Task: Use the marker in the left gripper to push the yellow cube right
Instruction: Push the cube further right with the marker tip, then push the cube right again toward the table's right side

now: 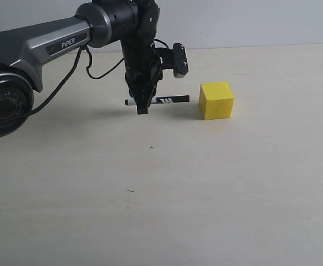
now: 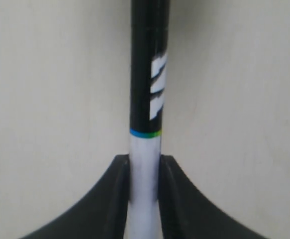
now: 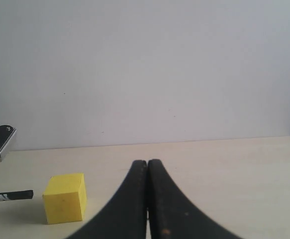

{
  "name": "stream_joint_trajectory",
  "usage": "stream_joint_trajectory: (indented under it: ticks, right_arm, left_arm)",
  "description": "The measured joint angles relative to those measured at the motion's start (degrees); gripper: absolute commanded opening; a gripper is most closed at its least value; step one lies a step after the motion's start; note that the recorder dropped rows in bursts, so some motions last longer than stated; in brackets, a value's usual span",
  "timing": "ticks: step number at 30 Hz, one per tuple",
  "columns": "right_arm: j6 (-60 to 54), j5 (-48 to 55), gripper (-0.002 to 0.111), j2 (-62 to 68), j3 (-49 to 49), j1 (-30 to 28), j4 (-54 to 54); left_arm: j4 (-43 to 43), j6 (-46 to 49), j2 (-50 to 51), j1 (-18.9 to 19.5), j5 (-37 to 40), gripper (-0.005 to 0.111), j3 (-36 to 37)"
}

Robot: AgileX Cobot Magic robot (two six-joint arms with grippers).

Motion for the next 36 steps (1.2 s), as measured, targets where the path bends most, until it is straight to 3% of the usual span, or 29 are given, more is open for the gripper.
stream_joint_trajectory:
  ticks: [5, 18, 27, 36]
  right_arm:
    - [0.0, 0.0, 0.0, 0.0, 0.0, 0.0, 0.0]
    - [0.0, 0.0, 0.0, 0.0, 0.0, 0.0, 0.0]
    - [0.0, 0.0, 0.0, 0.0, 0.0, 0.0, 0.0]
    - [0.0, 0.0, 0.0, 0.0, 0.0, 0.0, 0.0]
  left_arm:
    - [0.8, -1.7, 1.3, 0.6, 0.3, 0.0, 0.0]
    - [0.5, -4.5, 3.1, -5.4, -8.3, 0.0, -3.2]
    - [3.9, -6.2, 3.4, -2.5, -0.9, 0.0, -3.6]
    - [5.0, -6.3, 3.4, -2.2, -0.4, 0.0, -3.6]
